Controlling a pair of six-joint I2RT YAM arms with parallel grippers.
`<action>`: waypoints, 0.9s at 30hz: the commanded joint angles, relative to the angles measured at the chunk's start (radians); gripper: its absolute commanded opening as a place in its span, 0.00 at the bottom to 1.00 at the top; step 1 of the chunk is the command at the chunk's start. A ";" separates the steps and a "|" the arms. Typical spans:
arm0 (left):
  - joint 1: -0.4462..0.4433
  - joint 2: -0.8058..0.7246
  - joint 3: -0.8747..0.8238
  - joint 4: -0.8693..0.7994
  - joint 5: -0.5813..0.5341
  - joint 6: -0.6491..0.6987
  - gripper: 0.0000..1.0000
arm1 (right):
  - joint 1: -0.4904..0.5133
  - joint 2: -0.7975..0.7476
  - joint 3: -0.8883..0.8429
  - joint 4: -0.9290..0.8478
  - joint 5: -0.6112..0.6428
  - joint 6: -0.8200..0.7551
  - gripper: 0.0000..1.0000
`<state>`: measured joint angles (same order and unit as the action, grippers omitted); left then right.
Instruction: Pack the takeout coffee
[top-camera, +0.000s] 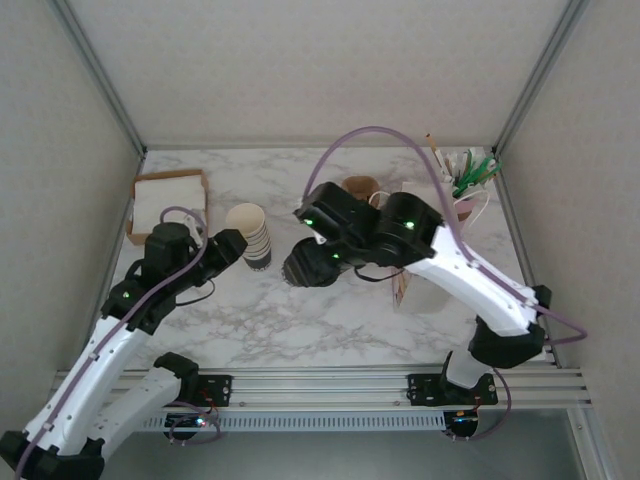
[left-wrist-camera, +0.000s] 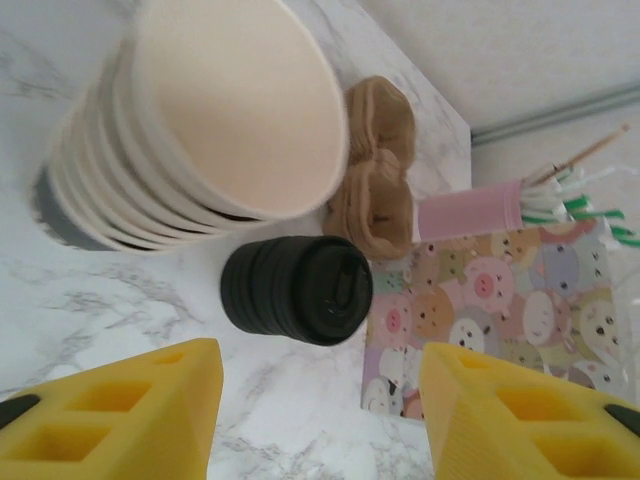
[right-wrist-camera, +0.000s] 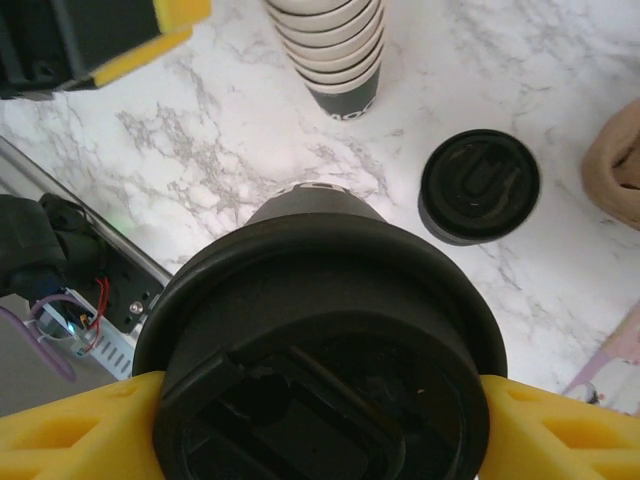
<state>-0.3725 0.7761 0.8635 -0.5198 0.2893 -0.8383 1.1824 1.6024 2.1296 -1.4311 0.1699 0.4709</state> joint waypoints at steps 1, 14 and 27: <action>-0.085 0.049 0.067 0.064 -0.082 -0.016 0.54 | -0.009 -0.102 -0.021 -0.049 0.072 0.038 0.72; -0.395 0.393 0.331 0.164 -0.210 -0.003 0.55 | -0.032 -0.418 -0.064 -0.208 0.300 0.132 0.70; -0.529 0.709 0.611 0.227 -0.164 0.049 0.55 | -0.032 -0.489 -0.014 -0.354 0.501 0.190 0.70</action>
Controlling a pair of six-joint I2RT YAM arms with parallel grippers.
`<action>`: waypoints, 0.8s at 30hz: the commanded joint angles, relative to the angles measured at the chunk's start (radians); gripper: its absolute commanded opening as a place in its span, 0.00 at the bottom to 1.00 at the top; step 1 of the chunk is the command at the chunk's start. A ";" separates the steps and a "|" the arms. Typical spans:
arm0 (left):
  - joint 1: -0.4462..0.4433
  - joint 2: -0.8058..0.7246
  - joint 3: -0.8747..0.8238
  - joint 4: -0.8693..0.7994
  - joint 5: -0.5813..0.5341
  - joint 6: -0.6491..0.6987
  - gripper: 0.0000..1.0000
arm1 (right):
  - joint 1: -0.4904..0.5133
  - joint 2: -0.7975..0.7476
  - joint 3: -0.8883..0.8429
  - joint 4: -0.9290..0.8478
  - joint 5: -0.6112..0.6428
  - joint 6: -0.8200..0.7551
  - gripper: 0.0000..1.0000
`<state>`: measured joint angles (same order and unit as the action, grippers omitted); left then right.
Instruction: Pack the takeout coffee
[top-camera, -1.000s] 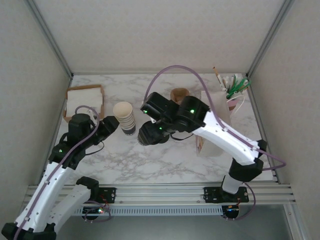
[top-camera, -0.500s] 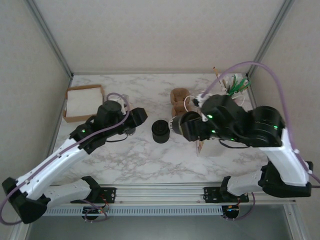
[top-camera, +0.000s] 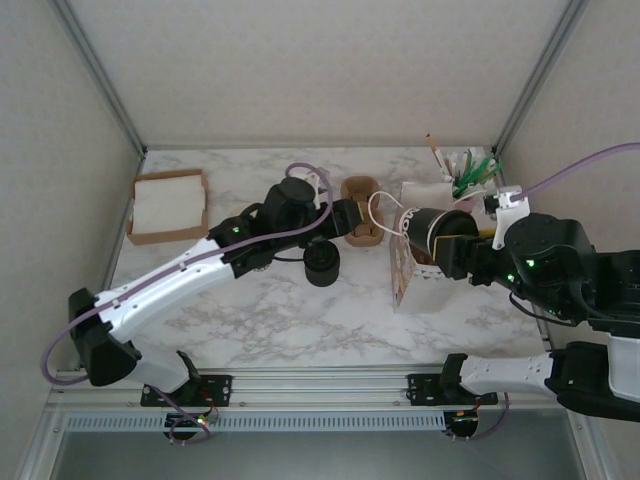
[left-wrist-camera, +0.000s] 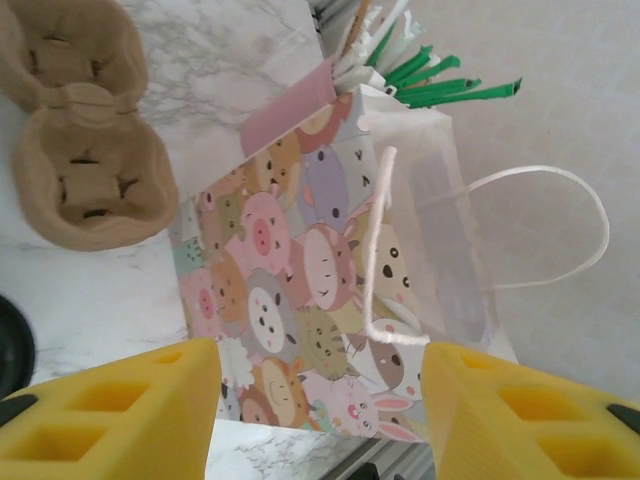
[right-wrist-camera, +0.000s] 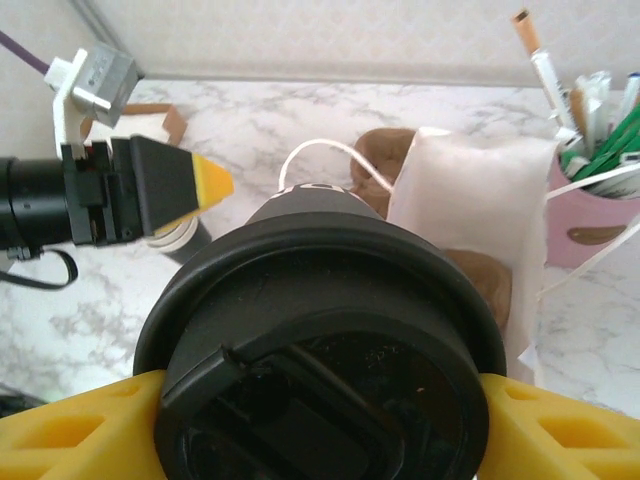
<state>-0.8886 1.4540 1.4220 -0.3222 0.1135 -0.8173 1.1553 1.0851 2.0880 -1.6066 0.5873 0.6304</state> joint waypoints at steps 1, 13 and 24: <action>-0.016 0.044 0.060 0.035 0.015 0.030 0.55 | -0.005 0.040 0.039 -0.188 0.094 0.033 0.69; -0.011 0.075 0.086 0.027 0.003 0.063 0.56 | -0.209 0.150 0.032 -0.191 0.030 -0.045 0.68; 0.021 0.058 0.049 0.034 0.019 0.093 0.56 | -0.512 0.202 -0.048 -0.192 -0.203 -0.136 0.68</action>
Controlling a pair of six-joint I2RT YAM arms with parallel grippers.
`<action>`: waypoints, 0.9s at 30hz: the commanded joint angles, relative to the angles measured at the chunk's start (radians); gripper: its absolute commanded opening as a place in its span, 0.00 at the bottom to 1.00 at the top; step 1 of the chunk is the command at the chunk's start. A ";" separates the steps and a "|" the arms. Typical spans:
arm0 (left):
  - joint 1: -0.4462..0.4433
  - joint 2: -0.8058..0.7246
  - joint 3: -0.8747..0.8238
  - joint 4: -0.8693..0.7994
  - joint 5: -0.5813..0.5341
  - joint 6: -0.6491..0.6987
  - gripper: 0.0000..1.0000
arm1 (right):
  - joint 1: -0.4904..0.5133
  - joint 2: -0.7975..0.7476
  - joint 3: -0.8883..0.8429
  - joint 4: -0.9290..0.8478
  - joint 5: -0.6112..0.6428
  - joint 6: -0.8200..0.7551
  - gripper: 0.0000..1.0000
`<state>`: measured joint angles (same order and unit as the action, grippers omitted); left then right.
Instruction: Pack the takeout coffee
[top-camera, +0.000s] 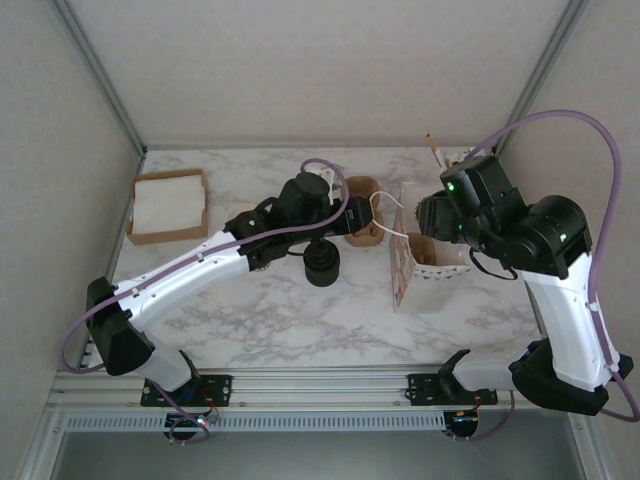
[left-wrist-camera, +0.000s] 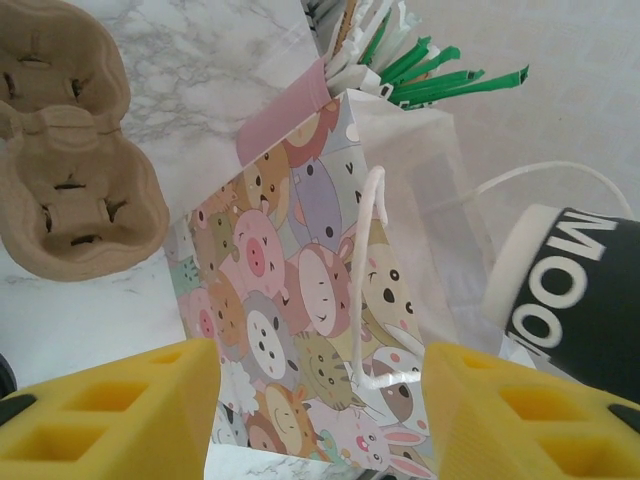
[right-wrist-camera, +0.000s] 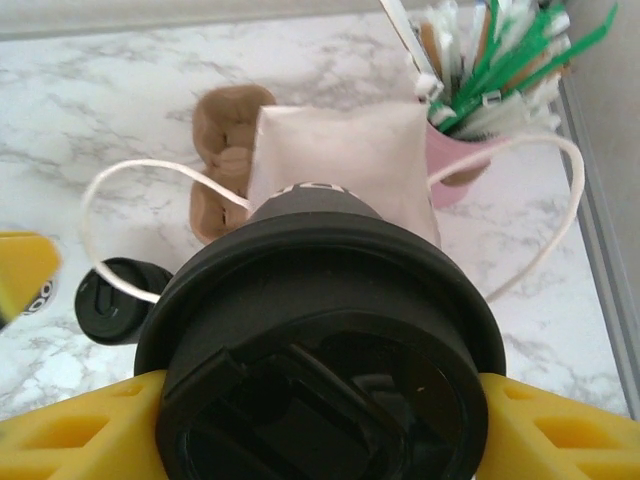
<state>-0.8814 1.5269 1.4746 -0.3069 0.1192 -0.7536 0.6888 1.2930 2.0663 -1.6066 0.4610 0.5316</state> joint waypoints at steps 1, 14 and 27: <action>0.018 -0.016 -0.009 0.022 0.021 0.033 0.56 | -0.067 -0.005 -0.039 -0.191 -0.093 -0.046 0.68; 0.040 -0.026 -0.045 0.042 0.074 0.066 0.56 | -0.158 0.071 -0.151 -0.193 -0.213 -0.076 0.69; 0.053 -0.025 -0.057 0.053 0.111 0.080 0.56 | -0.230 0.115 -0.252 -0.193 -0.224 -0.103 0.70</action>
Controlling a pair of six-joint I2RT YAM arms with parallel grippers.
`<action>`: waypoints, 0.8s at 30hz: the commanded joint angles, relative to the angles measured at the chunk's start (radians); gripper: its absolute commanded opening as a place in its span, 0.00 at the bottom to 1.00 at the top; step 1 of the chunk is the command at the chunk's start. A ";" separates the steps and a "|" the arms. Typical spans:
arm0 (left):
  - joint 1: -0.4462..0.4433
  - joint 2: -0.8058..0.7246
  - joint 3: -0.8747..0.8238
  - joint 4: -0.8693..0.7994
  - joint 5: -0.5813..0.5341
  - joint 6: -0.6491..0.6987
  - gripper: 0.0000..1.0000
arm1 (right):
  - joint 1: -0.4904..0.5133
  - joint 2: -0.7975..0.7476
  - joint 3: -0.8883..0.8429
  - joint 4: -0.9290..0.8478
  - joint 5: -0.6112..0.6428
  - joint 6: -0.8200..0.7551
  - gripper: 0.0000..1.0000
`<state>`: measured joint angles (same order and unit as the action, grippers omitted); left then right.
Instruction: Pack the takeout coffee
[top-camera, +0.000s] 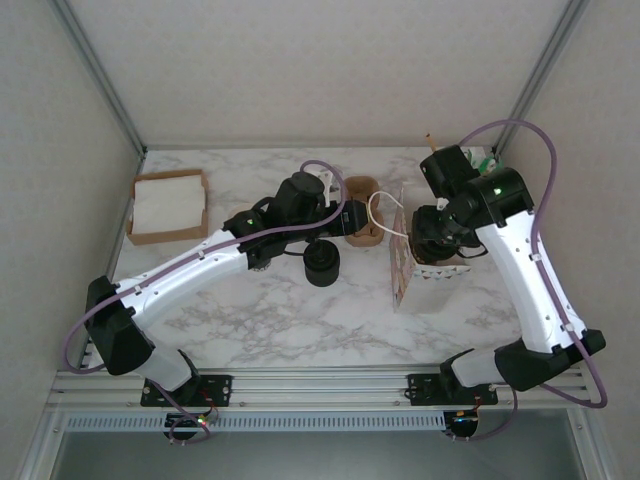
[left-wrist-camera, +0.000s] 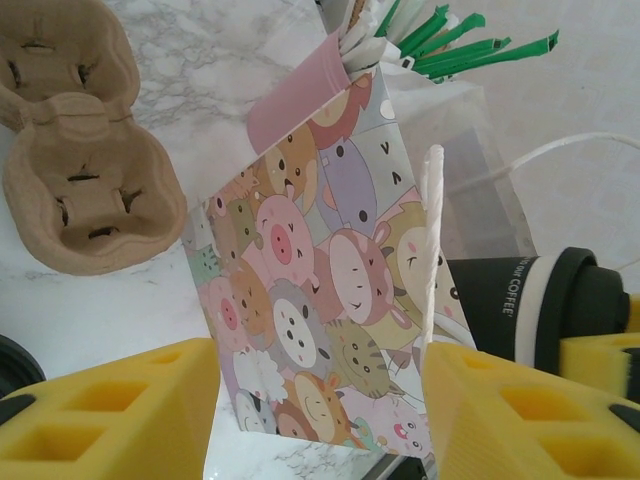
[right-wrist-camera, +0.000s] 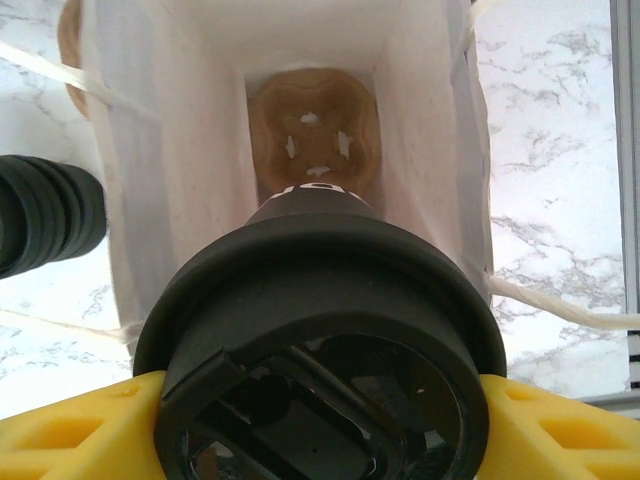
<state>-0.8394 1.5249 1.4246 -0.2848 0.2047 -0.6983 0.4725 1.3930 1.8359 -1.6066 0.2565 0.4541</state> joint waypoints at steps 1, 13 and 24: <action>0.010 -0.020 -0.007 0.033 0.027 0.026 0.56 | -0.016 0.020 -0.026 -0.193 -0.021 -0.029 0.70; 0.011 -0.006 -0.009 0.046 0.045 0.024 0.56 | -0.040 0.063 -0.065 -0.192 -0.039 -0.055 0.71; 0.011 -0.002 -0.008 0.041 0.051 0.026 0.56 | -0.068 0.106 -0.085 -0.171 -0.058 -0.069 0.71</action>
<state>-0.8356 1.5249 1.4242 -0.2623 0.2398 -0.6975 0.4206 1.4895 1.7641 -1.6070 0.2146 0.4030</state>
